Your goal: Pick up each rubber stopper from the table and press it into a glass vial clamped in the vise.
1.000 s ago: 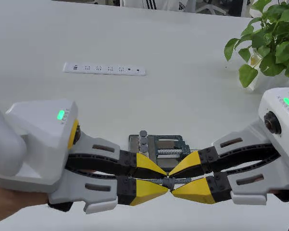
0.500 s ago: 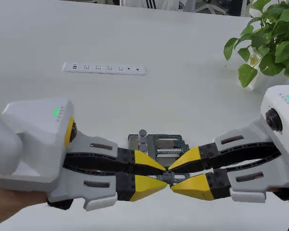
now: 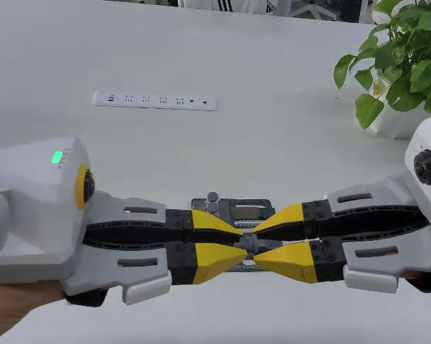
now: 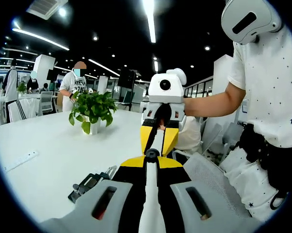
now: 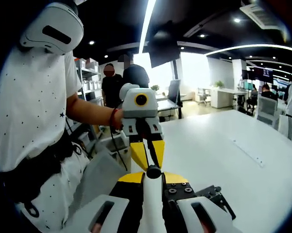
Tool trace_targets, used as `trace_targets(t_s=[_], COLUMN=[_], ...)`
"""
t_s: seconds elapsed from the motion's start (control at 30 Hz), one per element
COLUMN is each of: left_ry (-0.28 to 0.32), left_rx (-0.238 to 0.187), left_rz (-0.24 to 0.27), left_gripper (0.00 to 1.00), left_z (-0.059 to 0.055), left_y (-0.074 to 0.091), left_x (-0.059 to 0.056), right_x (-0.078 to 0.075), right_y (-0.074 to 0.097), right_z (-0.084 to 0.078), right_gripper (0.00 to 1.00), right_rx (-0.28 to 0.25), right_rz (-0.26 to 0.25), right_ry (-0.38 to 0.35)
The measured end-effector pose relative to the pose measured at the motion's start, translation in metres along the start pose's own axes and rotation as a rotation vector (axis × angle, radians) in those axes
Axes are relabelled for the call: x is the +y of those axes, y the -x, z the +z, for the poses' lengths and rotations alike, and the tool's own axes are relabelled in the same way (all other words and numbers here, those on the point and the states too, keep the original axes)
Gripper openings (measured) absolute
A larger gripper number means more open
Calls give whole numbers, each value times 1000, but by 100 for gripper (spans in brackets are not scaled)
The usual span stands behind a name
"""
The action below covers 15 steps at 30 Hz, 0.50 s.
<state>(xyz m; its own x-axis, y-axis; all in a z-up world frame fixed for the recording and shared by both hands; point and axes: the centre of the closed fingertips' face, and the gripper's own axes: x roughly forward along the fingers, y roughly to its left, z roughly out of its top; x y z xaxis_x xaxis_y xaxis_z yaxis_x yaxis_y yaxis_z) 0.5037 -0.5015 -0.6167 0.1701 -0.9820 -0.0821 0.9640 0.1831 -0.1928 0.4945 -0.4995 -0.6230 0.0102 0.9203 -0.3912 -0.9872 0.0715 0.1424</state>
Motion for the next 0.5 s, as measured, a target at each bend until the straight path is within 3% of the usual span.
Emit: trace_targets(t_s=[0.5], left_ry=[20], left_rx=[-24], left_rz=[7], left_gripper=[3], left_z=[4], left_y=[-1], left_x=[0], right_x=[-2], right_y=[0], right_z=[7], right_gripper=[7], right_rx=[-33], right_rz=[-11], right_ry=[-2])
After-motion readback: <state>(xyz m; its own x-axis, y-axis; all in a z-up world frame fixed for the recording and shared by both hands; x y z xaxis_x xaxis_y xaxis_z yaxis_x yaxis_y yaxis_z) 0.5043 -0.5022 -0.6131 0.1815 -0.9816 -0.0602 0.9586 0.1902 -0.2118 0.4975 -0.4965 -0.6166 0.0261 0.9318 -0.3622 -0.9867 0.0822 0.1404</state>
